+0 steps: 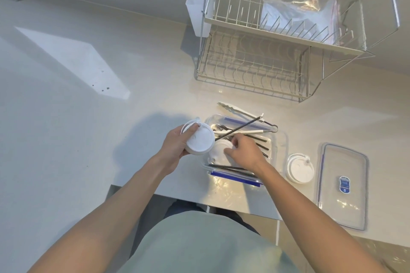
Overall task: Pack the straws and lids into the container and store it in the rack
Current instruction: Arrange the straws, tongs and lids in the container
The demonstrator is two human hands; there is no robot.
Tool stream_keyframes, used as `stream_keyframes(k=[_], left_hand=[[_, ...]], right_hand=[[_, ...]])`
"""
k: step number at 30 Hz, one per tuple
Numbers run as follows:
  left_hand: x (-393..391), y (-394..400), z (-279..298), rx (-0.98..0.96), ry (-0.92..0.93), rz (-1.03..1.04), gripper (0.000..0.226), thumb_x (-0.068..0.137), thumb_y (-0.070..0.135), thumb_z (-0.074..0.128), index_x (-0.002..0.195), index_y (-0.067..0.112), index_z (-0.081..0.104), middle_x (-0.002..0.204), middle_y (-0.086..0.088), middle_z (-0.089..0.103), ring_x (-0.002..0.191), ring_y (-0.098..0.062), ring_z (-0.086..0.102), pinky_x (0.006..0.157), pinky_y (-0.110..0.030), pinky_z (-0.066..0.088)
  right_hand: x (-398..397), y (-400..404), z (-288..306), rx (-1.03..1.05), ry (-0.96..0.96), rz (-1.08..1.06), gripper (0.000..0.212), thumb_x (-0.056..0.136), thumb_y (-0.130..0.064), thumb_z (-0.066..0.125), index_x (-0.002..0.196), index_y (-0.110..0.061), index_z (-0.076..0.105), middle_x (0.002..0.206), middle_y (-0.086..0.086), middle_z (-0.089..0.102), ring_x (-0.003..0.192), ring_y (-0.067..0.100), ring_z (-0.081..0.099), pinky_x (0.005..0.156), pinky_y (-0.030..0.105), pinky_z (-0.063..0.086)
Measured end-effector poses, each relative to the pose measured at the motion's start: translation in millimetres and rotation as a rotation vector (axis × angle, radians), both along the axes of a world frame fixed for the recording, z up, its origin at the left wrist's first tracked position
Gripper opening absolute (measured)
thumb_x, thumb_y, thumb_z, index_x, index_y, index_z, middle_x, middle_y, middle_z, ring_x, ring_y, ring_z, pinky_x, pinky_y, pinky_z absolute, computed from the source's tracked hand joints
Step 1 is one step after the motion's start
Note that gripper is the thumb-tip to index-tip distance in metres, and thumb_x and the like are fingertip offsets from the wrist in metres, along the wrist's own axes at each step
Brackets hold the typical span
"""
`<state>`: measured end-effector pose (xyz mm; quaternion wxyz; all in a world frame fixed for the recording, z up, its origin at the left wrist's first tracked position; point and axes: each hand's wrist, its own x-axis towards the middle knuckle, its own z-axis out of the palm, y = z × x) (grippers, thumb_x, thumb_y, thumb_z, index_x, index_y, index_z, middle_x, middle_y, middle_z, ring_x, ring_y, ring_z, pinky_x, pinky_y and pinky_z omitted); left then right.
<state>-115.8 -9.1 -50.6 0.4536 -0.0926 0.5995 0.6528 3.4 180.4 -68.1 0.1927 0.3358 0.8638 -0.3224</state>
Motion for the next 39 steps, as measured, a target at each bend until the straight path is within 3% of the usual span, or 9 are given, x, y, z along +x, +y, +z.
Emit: stream_keyframes(k=[2,5,10,15,22,27,30,34,39], left_hand=[[-2.8,5.7,2.8,0.011,-0.008,-0.008,0.031,0.095,0.036,0.068,0.122,0.021,0.074,0.106,0.002,0.071,0.093,-0.016,0.065,0.073,-0.030,0.058],[-6.4,17.5,6.8,0.018,-0.003,-0.005,0.027,0.097,0.034,0.065,0.117,0.019,0.074,0.106,0.001,0.069,0.095,-0.018,0.064,0.073,-0.031,0.058],[-6.6,41.8,11.9,0.016,0.081,-0.090,0.025,0.099,0.037,0.062,0.118,0.025,0.073,0.108,0.004,0.072,0.096,-0.015,0.067,0.073,-0.029,0.058],[2.1,67.6,16.6,0.064,0.078,-0.206,0.024,0.099,0.036,0.062,0.119,0.026,0.073,0.114,0.001,0.073,0.100,-0.018,0.069,0.085,-0.041,0.061],[13.2,87.6,17.3,0.053,0.075,-0.240,0.026,0.099,0.035,0.062,0.123,0.028,0.071,0.116,0.001,0.071,0.102,-0.018,0.067,0.072,-0.032,0.058],[22.7,97.8,18.6,0.071,0.058,-0.268,0.027,0.100,0.031,0.062,0.125,0.026,0.070,0.120,0.000,0.072,0.107,-0.019,0.066,0.081,-0.037,0.060],[33.5,109.6,21.1,0.104,0.041,-0.309,0.031,0.103,0.034,0.056,0.130,0.022,0.067,0.122,-0.003,0.071,0.107,-0.020,0.066,0.093,-0.046,0.058],[46.8,125.3,23.2,0.149,-0.047,-0.349,0.049,0.106,0.049,0.042,0.134,0.015,0.063,0.133,-0.017,0.066,0.113,-0.026,0.064,0.105,-0.054,0.047],[57.8,137.4,18.9,0.183,-0.113,-0.359,0.064,0.105,0.059,0.029,0.136,0.014,0.062,0.134,-0.017,0.067,0.130,-0.037,0.058,0.113,-0.057,0.040]], right_hand=[[6.5,11.6,13.7,-0.070,0.064,-0.025,0.024,0.083,-0.027,0.074,0.083,-0.018,0.052,0.077,-0.002,0.057,0.071,0.021,0.050,0.061,0.036,0.040],[23.5,29.5,37.2,-0.138,0.160,-0.057,0.025,0.081,-0.023,0.075,0.078,-0.022,0.051,0.072,-0.004,0.054,0.064,0.017,0.048,0.061,0.035,0.042],[56.0,56.0,68.0,-0.357,0.312,-0.272,0.023,0.081,-0.013,0.077,0.086,-0.005,0.056,0.069,0.005,0.051,0.054,0.021,0.048,0.045,0.033,0.046],[80.7,69.8,82.6,-0.571,0.442,-0.513,0.009,0.089,0.000,0.068,0.093,-0.003,0.060,0.059,0.005,0.043,0.047,0.025,0.041,0.047,0.033,0.042],[92.0,60.7,78.9,-0.352,0.450,-0.494,0.015,0.087,-0.005,0.066,0.094,-0.017,0.064,0.072,0.011,0.048,0.059,0.019,0.045,0.041,0.028,0.038],[87.0,53.4,85.3,-0.695,0.675,-0.837,0.006,0.089,-0.009,0.059,0.090,-0.012,0.054,0.063,0.011,0.042,0.047,0.020,0.035,0.041,0.029,0.044],[75.9,41.3,85.9,-0.789,0.653,-0.941,0.006,0.101,-0.007,0.053,0.095,-0.008,0.051,0.063,0.008,0.055,0.047,0.021,0.049,0.047,0.034,0.055],[69.7,23.5,80.8,-0.674,0.522,-0.977,0.020,0.101,-0.023,0.059,0.095,-0.005,0.053,0.068,0.009,0.062,0.047,0.022,0.057,0.053,0.041,0.060],[80.9,12.7,75.5,-0.459,0.439,-0.863,0.048,0.097,-0.039,0.063,0.093,0.009,0.054,0.072,0.011,0.062,0.048,0.022,0.056,0.051,0.039,0.059]])
